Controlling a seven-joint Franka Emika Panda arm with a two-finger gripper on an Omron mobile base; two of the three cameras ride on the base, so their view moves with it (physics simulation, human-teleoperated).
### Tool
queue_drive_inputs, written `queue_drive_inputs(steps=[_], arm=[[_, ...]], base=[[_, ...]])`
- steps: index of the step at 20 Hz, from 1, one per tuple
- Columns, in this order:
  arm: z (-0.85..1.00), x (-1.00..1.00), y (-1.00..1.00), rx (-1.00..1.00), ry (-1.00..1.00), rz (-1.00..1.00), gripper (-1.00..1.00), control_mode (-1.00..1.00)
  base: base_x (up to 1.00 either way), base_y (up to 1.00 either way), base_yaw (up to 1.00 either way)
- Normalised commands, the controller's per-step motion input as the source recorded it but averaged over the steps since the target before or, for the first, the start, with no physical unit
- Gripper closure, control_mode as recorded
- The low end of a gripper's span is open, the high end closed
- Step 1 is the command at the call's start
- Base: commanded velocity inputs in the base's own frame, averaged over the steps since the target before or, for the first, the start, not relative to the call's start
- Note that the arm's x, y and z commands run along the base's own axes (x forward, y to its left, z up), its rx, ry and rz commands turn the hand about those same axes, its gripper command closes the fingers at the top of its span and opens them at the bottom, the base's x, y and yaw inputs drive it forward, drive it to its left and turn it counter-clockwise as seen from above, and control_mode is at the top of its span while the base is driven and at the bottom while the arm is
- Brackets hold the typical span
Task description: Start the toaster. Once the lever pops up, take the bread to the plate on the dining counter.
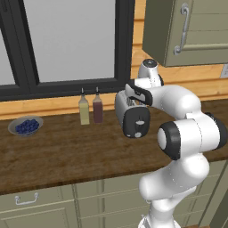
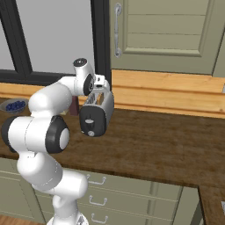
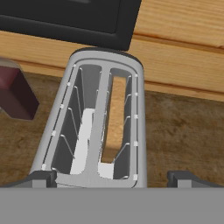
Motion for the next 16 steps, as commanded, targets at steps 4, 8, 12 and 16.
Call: queue_drive_inputs(steps=[4, 8, 12, 16], arm=[[0.00, 0.00, 0.00, 0.00, 0.00, 0.00, -1.00, -1.00], [0.00, 0.00, 0.00, 0.00, 0.00, 0.00, -1.00, -1.00], [0.00, 0.00, 0.00, 0.00, 0.00, 0.00, -1.00, -1.00], [0.00, 0.00, 0.00, 0.00, 0.00, 0.00, -1.00, -1.00]], base=[[0.00, 0.00, 0.00], [0.00, 0.00, 0.00], [0.00, 0.00, 0.00], [0.00, 0.00, 0.00]])
